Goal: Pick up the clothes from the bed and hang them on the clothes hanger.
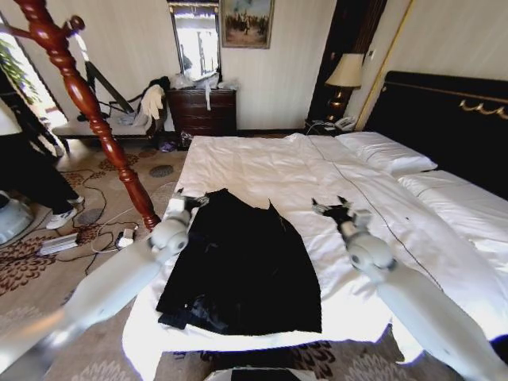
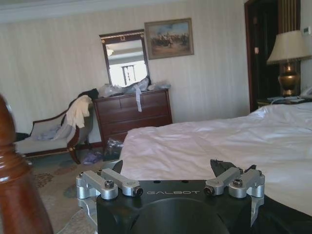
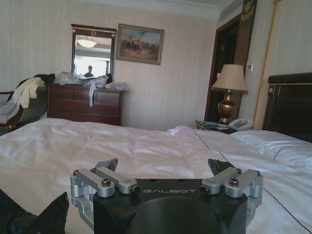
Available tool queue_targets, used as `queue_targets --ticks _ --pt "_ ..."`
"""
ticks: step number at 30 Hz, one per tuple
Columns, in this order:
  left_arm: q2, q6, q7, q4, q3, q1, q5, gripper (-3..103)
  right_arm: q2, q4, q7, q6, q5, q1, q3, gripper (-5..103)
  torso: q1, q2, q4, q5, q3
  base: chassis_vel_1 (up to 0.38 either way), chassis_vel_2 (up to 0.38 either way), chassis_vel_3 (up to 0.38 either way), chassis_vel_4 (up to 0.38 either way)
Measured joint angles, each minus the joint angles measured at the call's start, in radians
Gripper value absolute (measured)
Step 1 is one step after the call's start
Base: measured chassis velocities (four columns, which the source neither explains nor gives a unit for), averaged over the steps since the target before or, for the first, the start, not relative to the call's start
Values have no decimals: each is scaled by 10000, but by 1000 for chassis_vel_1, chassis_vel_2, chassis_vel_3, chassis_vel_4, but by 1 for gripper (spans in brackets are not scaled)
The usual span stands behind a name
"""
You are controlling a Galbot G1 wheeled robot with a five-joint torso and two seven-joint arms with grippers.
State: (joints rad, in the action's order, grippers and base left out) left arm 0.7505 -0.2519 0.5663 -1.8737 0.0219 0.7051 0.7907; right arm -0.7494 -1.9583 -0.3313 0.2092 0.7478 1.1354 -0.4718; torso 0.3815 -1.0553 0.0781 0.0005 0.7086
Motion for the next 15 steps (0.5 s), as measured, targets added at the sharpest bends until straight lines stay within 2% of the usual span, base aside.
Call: queue_targets --ticks 2,3,8,9,13,14,15 --pt "-142 275 -286 -348 -569 801 -119 100 -45 -419 116 -48 -42 728 -612 100 1 0 -2 -10 2 0 0 0 0" --pt "-142 275 -286 -348 -569 801 -119 100 -45 -419 116 -48 -42 728 -612 100 1 0 -2 -10 2 0 0 0 0" --pt "-614 864 -985 -1663 -2173 3029 -416 100 -240 -1695 215 -62 -168 2285 -2031 100 1 0 -5 -5 0 0 0 0 0" --pt "-614 864 -985 -1663 -2173 3029 -416 100 -240 -1695 215 -62 -168 2285 -2031 100 1 0 -5 -5 0 0 0 0 0" --pt "-465 1178 -1359 -2284 -3325 4378 -773 100 -567 -2462 248 -62 -261 3177 -2931 100 1 0 -2 -3 0 0 0 0 0" --pt "-465 1178 -1359 -2284 -3325 4378 -773 100 -567 -2462 248 -62 -261 3177 -2931 100 1 0 -2 -3 0 0 0 0 0" --pt "-263 1290 -1501 -2417 -3759 4975 -971 100 -711 -2757 311 -68 -322 3582 -3317 100 2 -1 -1 -7 1 0 0 0 0"
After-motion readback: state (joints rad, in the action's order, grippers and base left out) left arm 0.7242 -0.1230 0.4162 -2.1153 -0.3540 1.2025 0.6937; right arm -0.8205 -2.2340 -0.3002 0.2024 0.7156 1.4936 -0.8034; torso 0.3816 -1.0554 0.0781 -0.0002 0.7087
